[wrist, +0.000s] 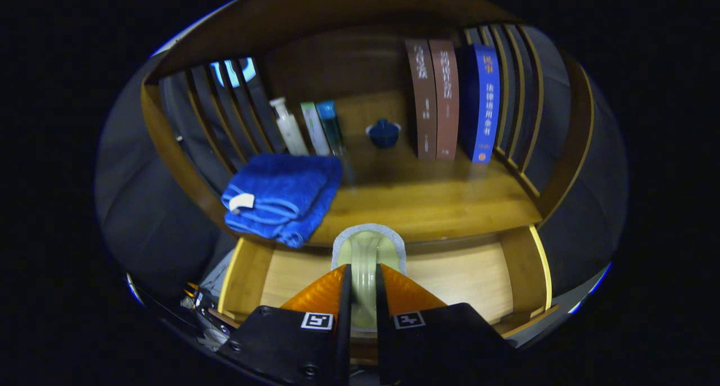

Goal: Pull open the drawer, take out the items inside it, and place them on the countertop above the cabinet.

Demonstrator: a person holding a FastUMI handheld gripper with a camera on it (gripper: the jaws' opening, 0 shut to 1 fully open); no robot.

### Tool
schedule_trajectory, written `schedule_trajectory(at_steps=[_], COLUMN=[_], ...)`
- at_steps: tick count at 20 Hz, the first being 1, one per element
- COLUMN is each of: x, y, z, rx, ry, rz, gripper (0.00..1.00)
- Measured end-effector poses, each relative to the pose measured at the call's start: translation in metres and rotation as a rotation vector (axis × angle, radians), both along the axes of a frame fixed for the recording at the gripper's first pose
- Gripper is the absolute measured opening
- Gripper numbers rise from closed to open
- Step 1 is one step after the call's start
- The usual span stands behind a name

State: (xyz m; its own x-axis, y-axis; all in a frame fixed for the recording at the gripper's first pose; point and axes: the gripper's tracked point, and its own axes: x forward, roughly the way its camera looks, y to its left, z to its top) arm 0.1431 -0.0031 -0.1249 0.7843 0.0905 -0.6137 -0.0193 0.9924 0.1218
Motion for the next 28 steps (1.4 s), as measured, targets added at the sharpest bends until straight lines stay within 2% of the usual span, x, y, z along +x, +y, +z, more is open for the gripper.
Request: schedule_trajectory(at_steps=[5, 12, 17, 19, 24, 27, 28], x=[0.049, 0.129, 0.155, 0.157, 0.158, 0.15, 0.149], y=[-0.002, -0.017, -0.023, -0.018, -0.022, -0.023, -0.022], z=[0.025, 0.003, -0.025, -0.031, -0.028, -0.019, -0.015], rx=[0.026, 0.024, -0.047, -0.028, -0.01, -0.011, -0.01], ry=[-0.106, -0.035, 0.041, 0.059, 0.043, 0.017, 0.005], rz=[-0.008, -0.055, -0.074, -0.067, -0.089, -0.088, -0.088], gripper=[0.24, 0.24, 0.24, 0.25, 0.9, 0.99, 0.99])
